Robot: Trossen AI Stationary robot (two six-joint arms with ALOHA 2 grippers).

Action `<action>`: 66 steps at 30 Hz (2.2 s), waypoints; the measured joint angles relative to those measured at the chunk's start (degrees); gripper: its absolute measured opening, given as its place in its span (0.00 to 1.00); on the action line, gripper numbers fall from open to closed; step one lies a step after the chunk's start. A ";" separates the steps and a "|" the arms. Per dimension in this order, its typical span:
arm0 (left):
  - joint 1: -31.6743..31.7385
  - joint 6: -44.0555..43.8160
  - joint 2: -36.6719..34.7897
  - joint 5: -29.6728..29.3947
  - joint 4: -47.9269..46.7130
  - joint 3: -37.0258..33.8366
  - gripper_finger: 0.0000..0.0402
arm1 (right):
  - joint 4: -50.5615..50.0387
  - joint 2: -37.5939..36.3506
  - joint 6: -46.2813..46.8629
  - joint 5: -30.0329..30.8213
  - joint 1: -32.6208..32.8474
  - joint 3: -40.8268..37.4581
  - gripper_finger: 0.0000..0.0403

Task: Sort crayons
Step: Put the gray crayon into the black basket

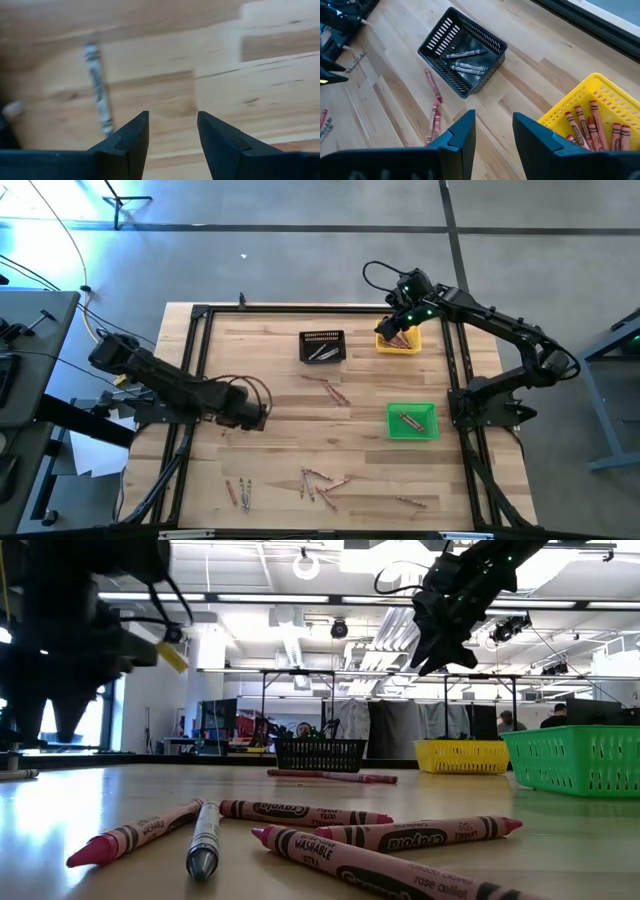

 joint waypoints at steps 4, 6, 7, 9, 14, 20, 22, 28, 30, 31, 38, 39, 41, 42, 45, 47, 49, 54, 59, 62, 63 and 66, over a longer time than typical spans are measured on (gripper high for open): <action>-3.46 -6.80 0.16 -0.51 -3.56 0.00 0.39 | 0.60 0.09 0.88 0.11 0.09 0.00 0.29; -4.45 -9.08 0.84 -0.62 -5.73 0.00 0.39 | 1.25 0.09 1.03 0.11 0.11 0.00 0.29; -4.85 -10.13 1.13 -0.60 -6.89 0.00 0.39 | 1.35 0.09 1.42 0.11 0.09 0.00 0.29; -5.44 -11.95 1.76 -0.62 -9.09 0.00 0.39 | 1.46 0.09 1.89 0.13 0.11 0.00 0.29; -5.77 -13.29 2.26 -0.99 -6.80 -1.91 0.39 | 1.49 0.09 1.93 0.13 0.20 0.00 0.29; -5.77 -15.24 2.19 -0.50 2.69 -8.43 0.39 | 1.50 0.09 2.97 0.15 0.31 0.00 0.29; -5.77 -16.05 2.04 -0.57 3.54 -9.66 0.39 | 1.51 0.09 3.72 0.15 0.34 0.00 0.29; -5.74 -14.99 2.04 -0.62 4.54 -10.71 0.39 | 1.42 0.09 4.75 0.19 1.49 0.00 0.29; -5.74 -14.76 2.04 -0.62 4.57 -10.73 0.38 | 1.44 0.09 4.86 0.18 2.10 0.00 0.29; -5.74 -14.75 2.04 -0.62 4.58 -10.73 0.36 | 1.44 0.09 4.94 0.19 2.37 0.00 0.29; -5.74 -14.11 2.07 -1.22 4.08 -10.73 0.07 | 1.46 0.09 5.32 4.22 4.83 -0.02 0.29; -5.75 -14.18 2.12 -1.30 3.96 -10.75 0.04 | 1.44 0.09 5.13 5.51 5.18 -0.02 0.29; -5.77 -14.14 2.10 -1.50 3.96 -10.75 0.02 | 1.42 0.09 4.80 7.56 5.66 -0.02 0.29; -5.76 -14.15 2.10 -1.52 3.96 -10.75 0.03 | 1.42 0.09 4.83 8.17 5.83 -0.02 0.29; -5.72 -13.53 1.66 -2.73 3.71 -10.46 0.02 | 1.42 0.09 4.93 8.09 5.90 -0.02 0.29; -5.66 -11.84 0.48 -5.16 3.44 -9.66 0.01 | 1.42 0.09 6.31 7.92 5.90 -0.02 0.29; -4.78 -9.78 -0.87 -10.39 1.69 -8.79 0.01 | 1.48 0.09 7.31 7.89 5.83 -0.02 0.29; -1.08 -0.60 -6.44 -21.96 3.10 -5.13 0.00 | 3.73 0.09 9.94 7.75 5.64 -0.02 0.29; 5.62 14.50 -11.65 -35.13 4.52 -1.50 0.00 | 8.10 0.09 10.28 7.69 5.64 -0.02 0.29; 11.92 26.40 -13.72 -37.86 12.46 -1.01 0.00 | 8.87 0.09 10.45 6.82 5.64 -0.02 0.29; 14.27 31.09 -14.05 -37.69 16.19 -0.98 0.00 | 8.87 0.09 10.91 6.51 5.66 -0.02 0.29; 22.01 47.16 -13.23 -33.67 30.97 -0.98 0.00 | 8.83 0.09 11.14 6.47 5.66 -0.02 0.29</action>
